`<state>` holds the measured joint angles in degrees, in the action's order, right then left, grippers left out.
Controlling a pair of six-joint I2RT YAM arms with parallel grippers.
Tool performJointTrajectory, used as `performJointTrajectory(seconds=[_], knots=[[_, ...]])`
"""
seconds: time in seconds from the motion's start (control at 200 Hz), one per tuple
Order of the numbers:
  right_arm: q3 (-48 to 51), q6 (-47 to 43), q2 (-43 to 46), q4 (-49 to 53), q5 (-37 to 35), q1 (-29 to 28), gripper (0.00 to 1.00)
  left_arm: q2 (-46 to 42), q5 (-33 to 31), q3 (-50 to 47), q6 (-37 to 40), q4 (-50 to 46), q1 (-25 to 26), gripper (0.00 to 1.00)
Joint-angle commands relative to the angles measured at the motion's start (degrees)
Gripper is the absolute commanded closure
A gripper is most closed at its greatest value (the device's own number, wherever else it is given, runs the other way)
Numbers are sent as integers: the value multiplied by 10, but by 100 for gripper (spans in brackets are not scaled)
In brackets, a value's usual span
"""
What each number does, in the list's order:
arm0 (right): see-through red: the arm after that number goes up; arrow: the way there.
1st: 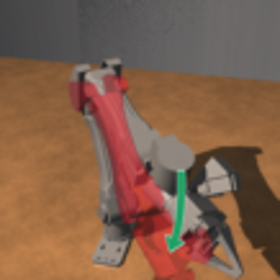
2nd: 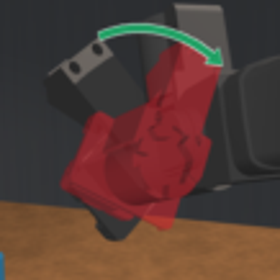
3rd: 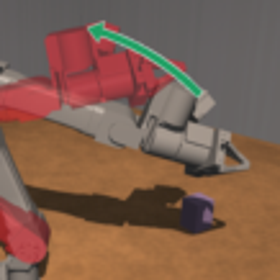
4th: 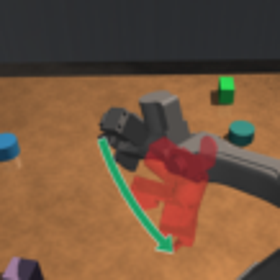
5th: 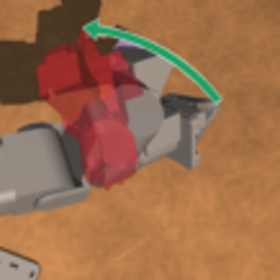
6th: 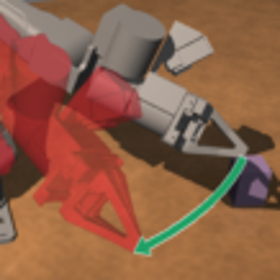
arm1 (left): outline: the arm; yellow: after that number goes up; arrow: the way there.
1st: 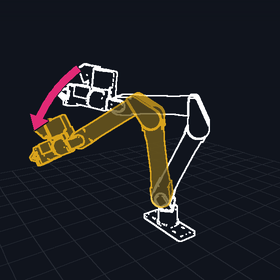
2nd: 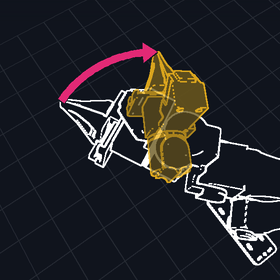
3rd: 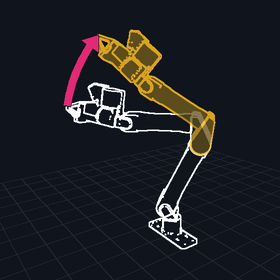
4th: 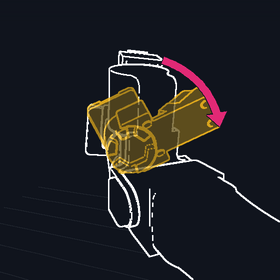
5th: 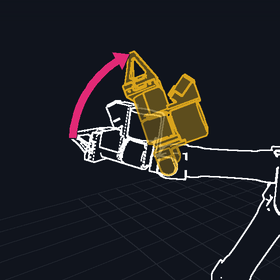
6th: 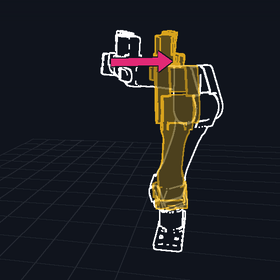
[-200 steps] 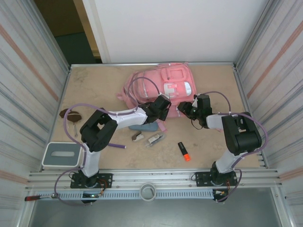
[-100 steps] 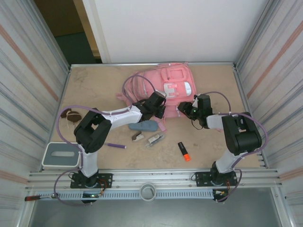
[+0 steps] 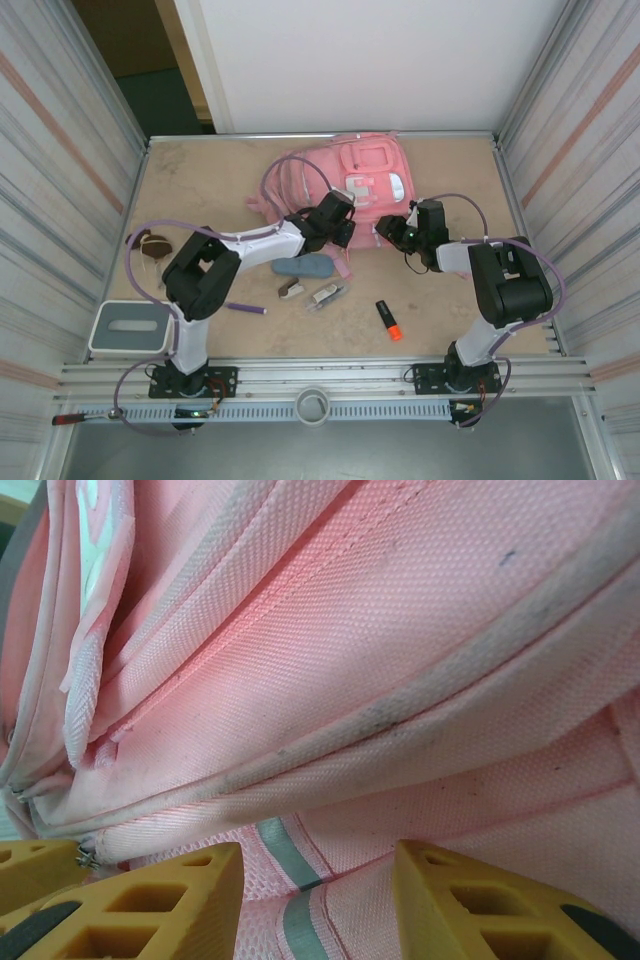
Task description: Pack books, pencil case, and school supplies into a backpack
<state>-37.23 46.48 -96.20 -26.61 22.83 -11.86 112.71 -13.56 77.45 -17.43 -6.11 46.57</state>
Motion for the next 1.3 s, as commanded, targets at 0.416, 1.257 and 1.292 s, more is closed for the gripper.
performJointTrajectory(seconds=[0.416,1.257,1.292], knots=[[28,1,-18,33,13,9,58,37,-89,22,9,-30,-1,77],[31,3,-25,26,17,16,58,-25,126,29,15,-94,-53,100],[32,3,-25,26,17,16,58,-24,159,32,12,-97,-63,100]])
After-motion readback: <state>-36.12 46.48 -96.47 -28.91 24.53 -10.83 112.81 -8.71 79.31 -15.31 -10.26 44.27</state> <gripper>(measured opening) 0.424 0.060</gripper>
